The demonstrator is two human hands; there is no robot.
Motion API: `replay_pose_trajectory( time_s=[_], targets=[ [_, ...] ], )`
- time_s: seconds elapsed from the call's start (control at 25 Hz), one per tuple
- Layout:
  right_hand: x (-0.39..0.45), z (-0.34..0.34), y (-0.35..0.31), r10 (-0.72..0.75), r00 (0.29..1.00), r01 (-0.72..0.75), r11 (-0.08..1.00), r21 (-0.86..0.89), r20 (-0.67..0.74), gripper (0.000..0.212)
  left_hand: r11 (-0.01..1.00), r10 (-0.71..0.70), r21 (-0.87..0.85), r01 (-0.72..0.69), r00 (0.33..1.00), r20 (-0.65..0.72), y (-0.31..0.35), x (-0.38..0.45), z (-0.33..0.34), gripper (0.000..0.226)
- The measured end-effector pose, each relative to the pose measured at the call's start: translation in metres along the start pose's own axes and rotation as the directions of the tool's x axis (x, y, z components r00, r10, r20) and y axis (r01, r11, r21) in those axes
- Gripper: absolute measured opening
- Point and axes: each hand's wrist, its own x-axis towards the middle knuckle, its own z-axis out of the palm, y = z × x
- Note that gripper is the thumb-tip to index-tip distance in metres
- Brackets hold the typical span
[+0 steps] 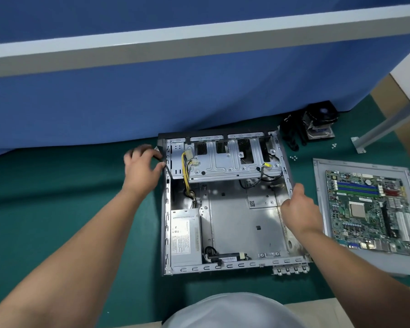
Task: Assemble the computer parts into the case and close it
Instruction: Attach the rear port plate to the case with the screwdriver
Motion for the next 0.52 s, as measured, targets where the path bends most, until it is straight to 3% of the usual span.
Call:
replay_pose_trajectory(
  time_s=[0.08,0.16,0.24,0.28,0.32,0.4,0.48,0.52],
  targets=[
    [0.0,0.0,-0.001,0.005,1.0,-0.005,1.0,-0.008,0.004,0.03,0.88,-0.283,-0.378,0.288,0.956,0.07,-0.001,-0.002,0.011,0.018],
    [0.001,0.0,-0.002,0.014,1.0,-0.014,1.0,-0.01,0.01,0.033,0.593,-0.437,-0.664,0.454,0.875,0.208,0.003,-0.006,0.022,0.03],
    [0.001,0.0,-0.002,0.015,1.0,-0.015,1.0,-0.011,0.008,0.031,0.369,-0.462,-0.771,0.519,0.822,0.332,0.009,-0.009,0.028,0.045],
    [0.001,0.0,-0.003,0.016,1.0,-0.016,1.0,-0.013,0.006,0.03,0.363,-0.468,-0.761,0.537,0.812,0.35,0.011,-0.009,0.03,0.05],
    [0.001,0.0,-0.004,0.019,1.0,-0.019,1.0,-0.016,0.005,0.028,0.428,-0.476,-0.727,0.538,0.817,0.325,0.013,-0.011,0.032,0.054],
    [0.001,0.0,-0.004,0.014,1.0,-0.014,1.0,-0.01,0.002,0.026,0.635,-0.461,-0.634,0.441,0.875,0.147,0.02,-0.023,0.036,0.059],
    [0.002,0.0,-0.005,0.014,1.0,-0.014,1.0,0.0,0.006,0.024,0.845,-0.324,-0.474,0.249,0.943,-0.082,0.034,-0.047,0.039,0.059],
    [0.002,0.0,-0.005,0.016,1.0,-0.016,1.0,0.003,0.007,0.023,0.93,-0.191,-0.346,0.127,0.969,-0.158,0.042,-0.061,0.039,0.055]
  ],
)
